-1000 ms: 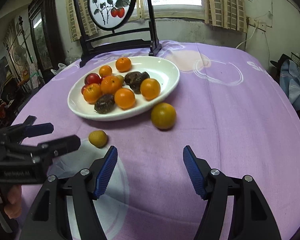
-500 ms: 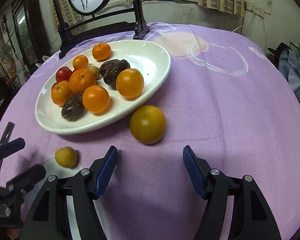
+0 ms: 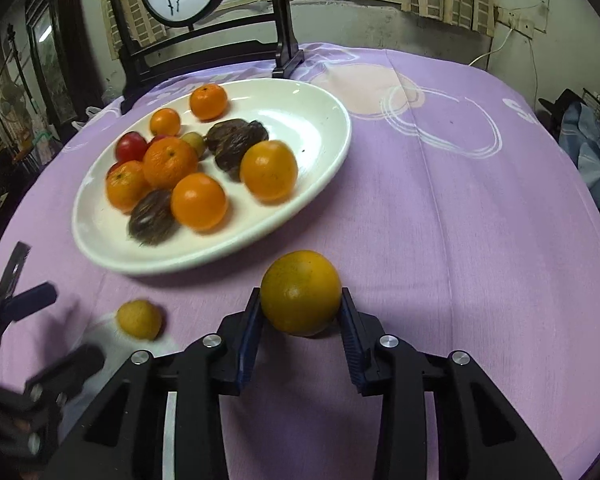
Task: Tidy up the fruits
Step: 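Grasp a yellow tomato with the right tool while the left tool grasps a small olive fruit, then lower the yellow tomato and olive fruit onto the plate and open both tools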
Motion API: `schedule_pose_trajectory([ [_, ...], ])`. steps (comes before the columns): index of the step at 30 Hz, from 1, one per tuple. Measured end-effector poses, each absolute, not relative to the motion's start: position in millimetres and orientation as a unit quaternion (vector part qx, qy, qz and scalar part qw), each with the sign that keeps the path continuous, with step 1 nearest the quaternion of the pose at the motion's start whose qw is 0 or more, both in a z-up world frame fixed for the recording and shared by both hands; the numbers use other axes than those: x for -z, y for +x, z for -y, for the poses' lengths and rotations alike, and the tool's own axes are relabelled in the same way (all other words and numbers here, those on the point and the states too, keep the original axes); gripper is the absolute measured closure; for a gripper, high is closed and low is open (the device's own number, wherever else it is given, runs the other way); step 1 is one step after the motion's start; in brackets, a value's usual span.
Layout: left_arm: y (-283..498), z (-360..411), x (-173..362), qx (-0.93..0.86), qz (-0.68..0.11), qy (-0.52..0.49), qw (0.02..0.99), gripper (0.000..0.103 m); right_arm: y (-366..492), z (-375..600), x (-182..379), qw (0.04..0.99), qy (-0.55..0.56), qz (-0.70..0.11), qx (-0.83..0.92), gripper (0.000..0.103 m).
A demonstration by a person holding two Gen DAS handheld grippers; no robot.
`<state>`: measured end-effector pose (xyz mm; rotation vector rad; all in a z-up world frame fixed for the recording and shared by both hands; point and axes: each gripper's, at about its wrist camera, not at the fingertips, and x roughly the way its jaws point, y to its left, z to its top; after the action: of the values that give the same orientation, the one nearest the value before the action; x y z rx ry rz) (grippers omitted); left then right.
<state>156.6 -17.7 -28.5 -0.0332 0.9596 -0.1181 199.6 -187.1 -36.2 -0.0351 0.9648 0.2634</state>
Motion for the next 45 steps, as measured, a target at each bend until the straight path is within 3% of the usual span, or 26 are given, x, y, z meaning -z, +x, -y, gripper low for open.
schedule_pose_trajectory([
  [11, 159.1, 32.2, 38.1, 0.08, -0.479, -0.021, 0.874, 0.013, 152.4, 215.8, 26.4, 0.879, 0.022, -0.451, -0.155, 0.065],
  [17, 165.8, 57.3, 44.6, 0.097, -0.49, -0.009, 0.866, 0.021, 146.1, 223.7, 15.0, 0.89, 0.022, -0.429, -0.155, 0.065],
  [21, 174.9, 78.4, 44.9, 0.088, -0.483, 0.034, 0.871, 0.038, 142.5, 231.8, 5.6, 0.894, 0.034, -0.416, -0.164, 0.065],
  [23, 176.8, 80.9, 43.4, 0.08, -0.473, 0.041, 0.876, 0.053, 142.5, 235.4, 4.6, 0.895, 0.036, -0.413, -0.161, 0.065],
  [25, 178.2, 77.9, 42.3, 0.069, -0.466, 0.038, 0.881, 0.076, 143.2, 238.3, 5.1, 0.895, 0.04, -0.415, -0.158, 0.065],
  [34, 158.2, 66.0, 32.0, 0.092, -0.471, 0.039, 0.877, 0.076, 139.5, 230.5, 6.3, 0.895, 0.031, -0.411, -0.173, 0.065],
  [45, 147.7, 35.3, -28.8, 0.089, -0.418, 0.042, 0.903, 0.077, 135.1, 206.6, -29.6, 0.895, 0.023, -0.385, -0.225, 0.065],
])
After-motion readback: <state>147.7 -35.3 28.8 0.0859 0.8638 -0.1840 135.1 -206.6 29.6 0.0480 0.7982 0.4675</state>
